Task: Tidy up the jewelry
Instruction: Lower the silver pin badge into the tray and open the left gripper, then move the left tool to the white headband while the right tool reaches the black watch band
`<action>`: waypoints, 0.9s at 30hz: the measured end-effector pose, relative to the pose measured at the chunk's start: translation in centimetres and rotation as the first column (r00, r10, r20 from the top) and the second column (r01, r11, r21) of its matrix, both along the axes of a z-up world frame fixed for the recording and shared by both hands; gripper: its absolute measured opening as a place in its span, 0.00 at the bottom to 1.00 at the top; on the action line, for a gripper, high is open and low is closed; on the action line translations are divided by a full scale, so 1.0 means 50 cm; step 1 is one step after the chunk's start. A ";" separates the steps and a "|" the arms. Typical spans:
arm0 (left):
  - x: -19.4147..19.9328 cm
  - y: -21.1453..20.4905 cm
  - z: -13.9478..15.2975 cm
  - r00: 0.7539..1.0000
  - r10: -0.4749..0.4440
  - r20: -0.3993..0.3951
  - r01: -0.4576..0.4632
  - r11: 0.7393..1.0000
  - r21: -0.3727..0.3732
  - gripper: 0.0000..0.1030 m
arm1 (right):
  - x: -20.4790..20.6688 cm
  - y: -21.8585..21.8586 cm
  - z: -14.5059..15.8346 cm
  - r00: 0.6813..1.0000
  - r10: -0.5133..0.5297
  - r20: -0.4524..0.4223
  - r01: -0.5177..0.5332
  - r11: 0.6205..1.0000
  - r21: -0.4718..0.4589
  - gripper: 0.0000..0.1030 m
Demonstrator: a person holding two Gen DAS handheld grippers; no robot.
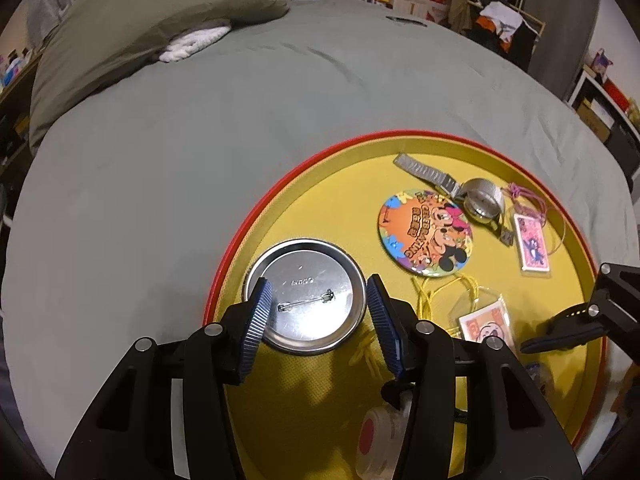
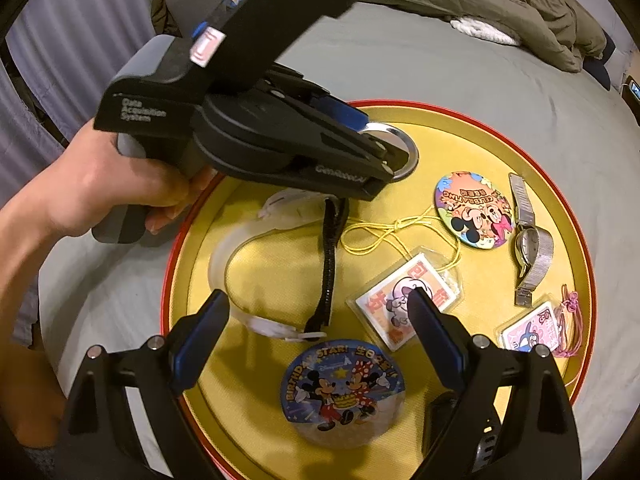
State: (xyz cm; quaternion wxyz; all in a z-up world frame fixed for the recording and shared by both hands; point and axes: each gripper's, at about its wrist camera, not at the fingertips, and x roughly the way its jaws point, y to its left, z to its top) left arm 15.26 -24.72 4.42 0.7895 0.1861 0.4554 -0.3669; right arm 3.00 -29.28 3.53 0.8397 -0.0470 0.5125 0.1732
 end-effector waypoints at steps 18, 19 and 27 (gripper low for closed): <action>-0.054 0.043 0.113 0.981 0.181 0.072 -0.180 0.983 -0.025 0.95 | -0.048 -0.055 0.060 0.994 -0.087 0.074 0.092 0.992 -0.081 0.92; -0.062 0.042 0.124 0.981 0.178 0.073 -0.176 0.984 -0.033 0.95 | -0.053 -0.063 0.069 0.992 -0.092 0.082 0.099 0.991 -0.085 0.92; -0.131 0.046 0.188 0.984 0.167 0.064 -0.166 0.986 -0.023 0.95 | -0.083 -0.115 0.130 0.994 -0.076 0.076 0.085 0.988 -0.130 0.92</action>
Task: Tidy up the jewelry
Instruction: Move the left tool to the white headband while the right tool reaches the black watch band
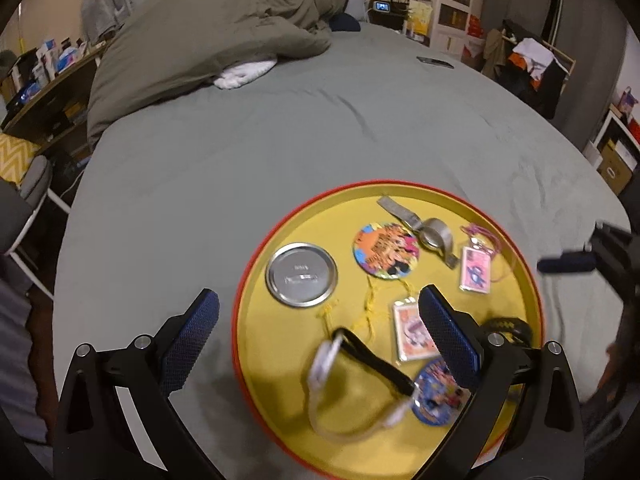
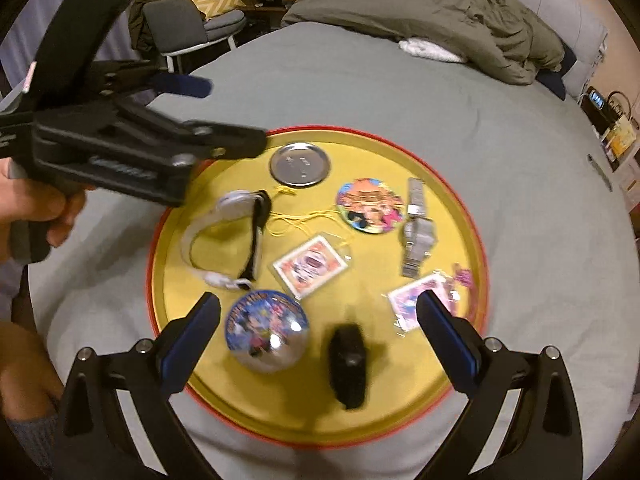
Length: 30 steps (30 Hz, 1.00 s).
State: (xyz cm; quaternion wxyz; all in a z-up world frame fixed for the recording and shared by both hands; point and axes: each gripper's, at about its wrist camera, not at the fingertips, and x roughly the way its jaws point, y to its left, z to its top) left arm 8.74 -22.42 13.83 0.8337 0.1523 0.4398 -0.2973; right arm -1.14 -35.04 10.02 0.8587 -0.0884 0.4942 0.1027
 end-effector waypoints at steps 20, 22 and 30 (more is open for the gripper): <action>-0.123 -0.013 0.014 0.996 0.000 -0.089 -0.002 1.000 -0.030 0.95 | -0.079 -0.127 0.019 0.997 -0.074 -0.037 0.074 0.997 -0.009 0.92; -0.124 -0.014 0.015 0.996 -0.002 -0.091 -0.001 1.000 -0.030 0.95 | -0.085 -0.132 0.020 0.996 -0.075 -0.038 0.074 0.997 -0.005 0.92; -0.115 -0.011 0.008 0.994 0.014 -0.105 -0.016 1.000 -0.020 0.95 | -0.102 -0.155 0.024 0.994 -0.098 -0.041 0.099 0.995 0.017 0.92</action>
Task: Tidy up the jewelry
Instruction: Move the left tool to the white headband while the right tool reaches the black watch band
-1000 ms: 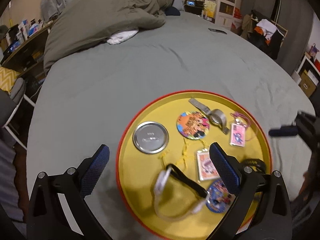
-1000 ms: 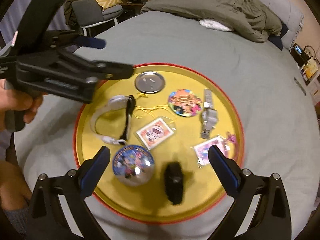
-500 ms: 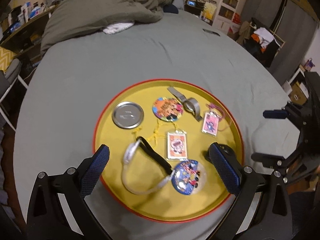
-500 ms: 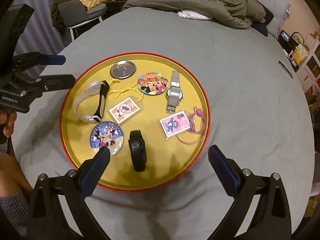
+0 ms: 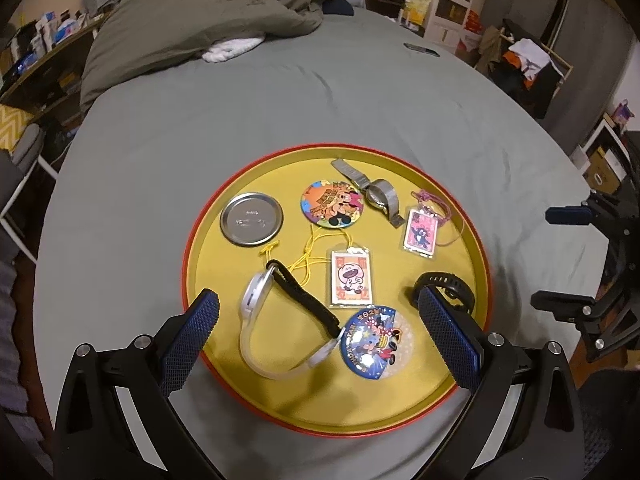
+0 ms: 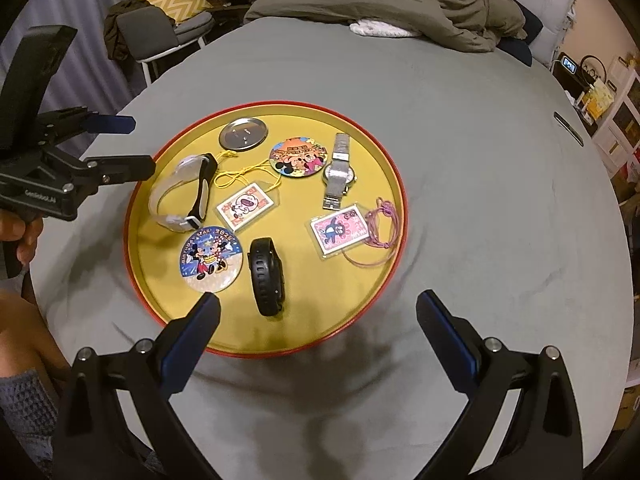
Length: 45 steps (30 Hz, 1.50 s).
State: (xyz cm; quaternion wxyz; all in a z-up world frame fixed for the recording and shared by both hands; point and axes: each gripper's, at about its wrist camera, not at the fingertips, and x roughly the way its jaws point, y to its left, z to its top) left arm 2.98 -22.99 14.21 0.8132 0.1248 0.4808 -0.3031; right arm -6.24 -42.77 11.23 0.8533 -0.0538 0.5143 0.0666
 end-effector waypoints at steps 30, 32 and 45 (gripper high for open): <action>-0.005 -0.020 -0.001 1.000 -0.012 -0.002 0.012 1.000 -0.004 0.95 | 0.001 -0.004 -0.006 0.999 -0.032 -0.031 0.032 0.999 0.001 0.92; -0.004 -0.018 0.009 1.000 -0.010 -0.004 0.010 0.999 -0.035 0.95 | 0.003 -0.003 -0.004 0.999 -0.034 -0.026 0.034 0.999 -0.003 0.92; -0.030 -0.027 0.059 0.997 -0.021 0.078 0.031 0.991 -0.131 0.95 | 0.005 -0.005 0.026 0.998 -0.054 0.040 0.053 0.998 0.019 0.92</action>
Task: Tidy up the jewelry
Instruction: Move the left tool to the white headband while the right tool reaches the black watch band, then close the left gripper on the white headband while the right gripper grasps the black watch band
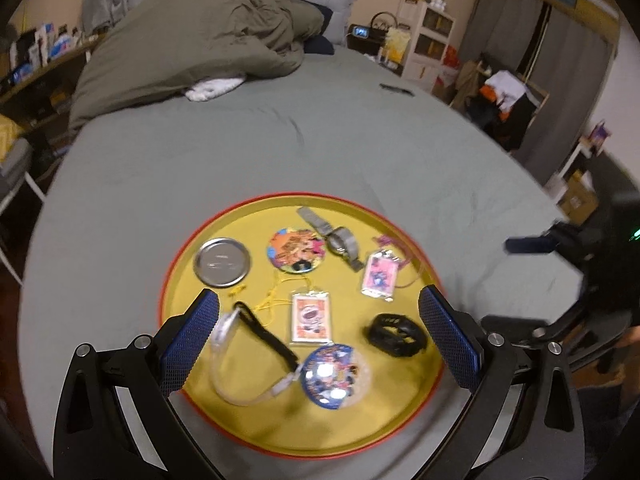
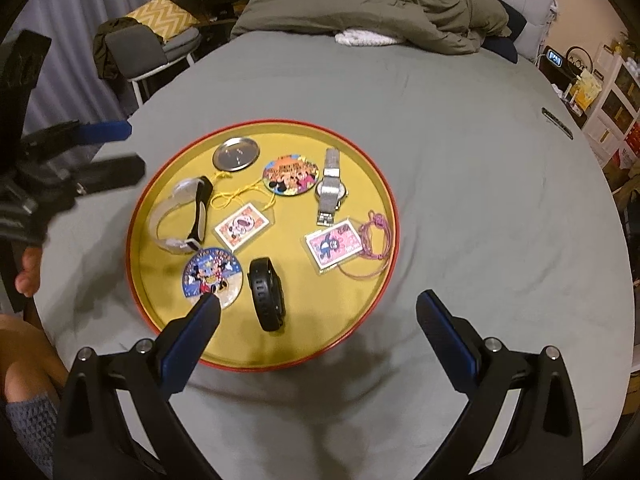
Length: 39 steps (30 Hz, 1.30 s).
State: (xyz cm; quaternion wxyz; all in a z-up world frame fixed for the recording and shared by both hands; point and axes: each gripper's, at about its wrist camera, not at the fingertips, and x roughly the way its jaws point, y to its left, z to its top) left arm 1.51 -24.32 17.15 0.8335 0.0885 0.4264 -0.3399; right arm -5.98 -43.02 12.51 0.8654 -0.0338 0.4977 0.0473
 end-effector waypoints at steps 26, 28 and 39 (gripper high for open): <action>0.083 0.015 -0.167 0.968 0.138 -0.210 -0.093 0.974 0.209 0.95 | 0.033 0.066 -0.097 0.998 0.019 -0.066 -0.018 1.000 0.022 0.92; 0.095 0.017 -0.184 0.967 0.156 -0.203 -0.104 0.963 0.247 0.95 | 0.038 0.066 -0.106 0.997 0.019 -0.074 -0.017 1.000 0.026 0.92; 0.116 -0.001 -0.226 0.974 0.091 -0.207 -0.026 0.954 0.298 0.95 | 0.077 0.067 -0.166 0.989 0.005 -0.145 0.007 0.997 0.082 0.59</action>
